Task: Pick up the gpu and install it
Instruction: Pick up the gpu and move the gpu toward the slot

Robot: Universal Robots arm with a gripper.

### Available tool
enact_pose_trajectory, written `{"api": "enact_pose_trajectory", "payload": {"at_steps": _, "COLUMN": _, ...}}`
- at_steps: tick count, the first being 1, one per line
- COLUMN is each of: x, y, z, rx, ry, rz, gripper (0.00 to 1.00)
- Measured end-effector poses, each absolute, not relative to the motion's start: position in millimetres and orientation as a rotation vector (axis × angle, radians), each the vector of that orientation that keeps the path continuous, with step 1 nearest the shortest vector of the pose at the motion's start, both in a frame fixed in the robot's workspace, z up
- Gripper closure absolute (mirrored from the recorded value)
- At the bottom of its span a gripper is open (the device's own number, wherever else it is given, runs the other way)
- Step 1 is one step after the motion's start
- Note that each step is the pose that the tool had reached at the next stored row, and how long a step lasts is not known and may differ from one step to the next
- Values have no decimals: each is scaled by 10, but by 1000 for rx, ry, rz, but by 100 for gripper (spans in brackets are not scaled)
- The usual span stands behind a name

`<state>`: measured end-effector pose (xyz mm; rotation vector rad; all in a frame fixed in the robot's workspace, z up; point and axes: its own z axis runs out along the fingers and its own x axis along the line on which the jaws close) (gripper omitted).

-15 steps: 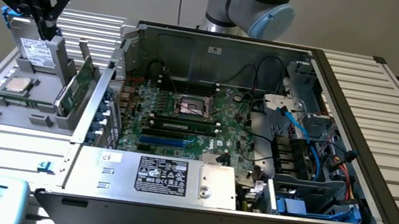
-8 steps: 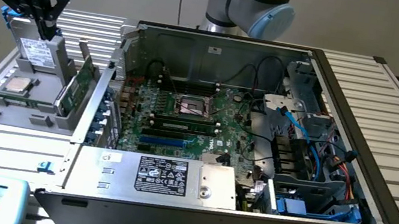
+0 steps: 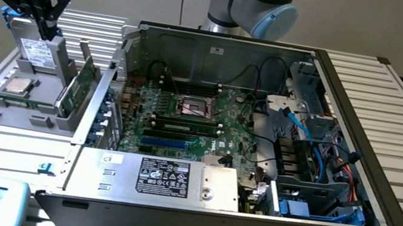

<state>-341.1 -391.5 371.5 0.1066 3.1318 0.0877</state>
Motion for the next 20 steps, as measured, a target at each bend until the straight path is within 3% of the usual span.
{"api": "enact_pose_trajectory", "payload": {"at_steps": 6, "x": -3411, "y": -3916, "z": 3715, "rx": 107, "ry": 3132, "rz": 92, "gripper": 87}}
{"api": "enact_pose_trajectory", "payload": {"at_steps": 8, "x": -3411, "y": -3916, "z": 3715, "rx": 107, "ry": 3132, "rz": 92, "gripper": 74}}
{"api": "enact_pose_trajectory", "payload": {"at_steps": 11, "x": -3411, "y": -3916, "z": 3715, "rx": 107, "ry": 3132, "rz": 92, "gripper": 68}}
{"api": "enact_pose_trajectory", "payload": {"at_steps": 12, "x": -3411, "y": -3916, "z": 3713, "rx": 107, "ry": 3132, "rz": 92, "gripper": 57}}
{"api": "enact_pose_trajectory", "payload": {"at_steps": 14, "x": -3411, "y": -3916, "z": 3684, "rx": 106, "ry": 3129, "rz": 95, "gripper": 57}}
{"api": "enact_pose_trajectory", "payload": {"at_steps": 15, "x": -3411, "y": -3916, "z": 3667, "rx": 106, "ry": 3128, "rz": 95, "gripper": 50}}
{"api": "enact_pose_trajectory", "payload": {"at_steps": 20, "x": -3413, "y": -3916, "z": 3596, "rx": 111, "ry": 3118, "rz": 97, "gripper": 50}}
